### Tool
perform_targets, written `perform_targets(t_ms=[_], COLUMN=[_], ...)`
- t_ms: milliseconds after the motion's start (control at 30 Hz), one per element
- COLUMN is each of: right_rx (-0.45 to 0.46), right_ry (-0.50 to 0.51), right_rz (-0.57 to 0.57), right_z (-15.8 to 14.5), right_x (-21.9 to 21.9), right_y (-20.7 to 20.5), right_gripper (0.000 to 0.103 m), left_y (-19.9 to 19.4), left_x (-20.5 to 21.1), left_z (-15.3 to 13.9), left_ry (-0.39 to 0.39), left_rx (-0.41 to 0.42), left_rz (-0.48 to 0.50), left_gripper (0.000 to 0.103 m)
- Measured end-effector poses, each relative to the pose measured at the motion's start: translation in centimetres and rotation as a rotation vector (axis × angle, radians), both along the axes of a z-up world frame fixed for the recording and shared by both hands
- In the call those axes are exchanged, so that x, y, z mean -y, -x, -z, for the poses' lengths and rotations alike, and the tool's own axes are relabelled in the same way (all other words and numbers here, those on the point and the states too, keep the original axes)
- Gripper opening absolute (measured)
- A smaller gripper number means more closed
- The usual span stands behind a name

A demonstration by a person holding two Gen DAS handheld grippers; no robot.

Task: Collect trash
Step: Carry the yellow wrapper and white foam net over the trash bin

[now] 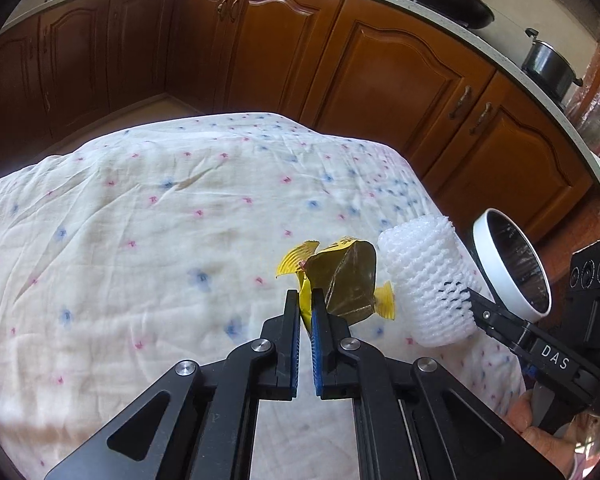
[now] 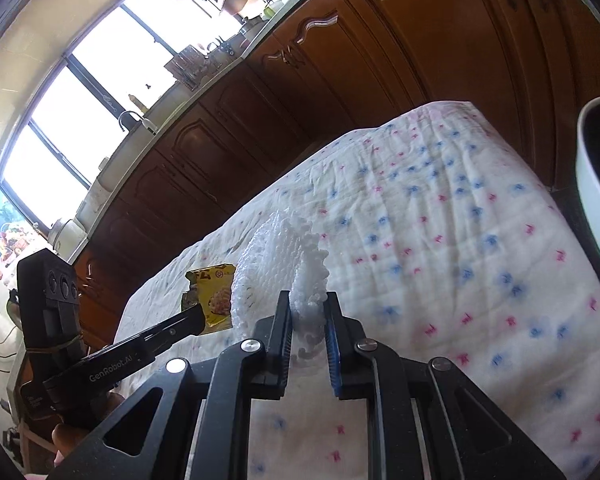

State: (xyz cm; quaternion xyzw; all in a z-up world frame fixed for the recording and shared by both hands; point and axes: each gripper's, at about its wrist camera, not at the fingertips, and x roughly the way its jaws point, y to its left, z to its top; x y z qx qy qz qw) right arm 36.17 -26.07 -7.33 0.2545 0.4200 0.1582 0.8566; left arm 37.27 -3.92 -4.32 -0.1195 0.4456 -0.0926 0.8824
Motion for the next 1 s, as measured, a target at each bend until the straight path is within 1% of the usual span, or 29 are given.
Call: perform_targets(t_ms=[267, 433, 633, 1000], right_rx=[0.045, 0.052, 0.060, 0.082], right_ry=[0.043, 0.052, 0.064, 0.072], right_rz=[0.092, 0.150, 0.205, 0.273], right_z=[-2.0, -2.7, -3.4, -4.6], right_x=[3.5, 6.1, 8.4, 11.8], right_y=[5.5, 7.8, 9.7, 11.7], right_gripper=[0.015, 0.015, 0.015, 0.015], left_y=[2.8, 3.9, 4.7, 5.0], left_x=[3.6, 6.3, 9.6, 13.6], left_z=[-1.7, -2.5, -3.1, -3.9], left_ry=[-0.007, -0.024, -0.042, -0.067], left_rx=[0.027, 0.038, 0.047, 0.066], left_rz=[0.099, 0.164, 0.226, 0.300], left_gripper=[0.004, 0.004, 0.004, 0.004])
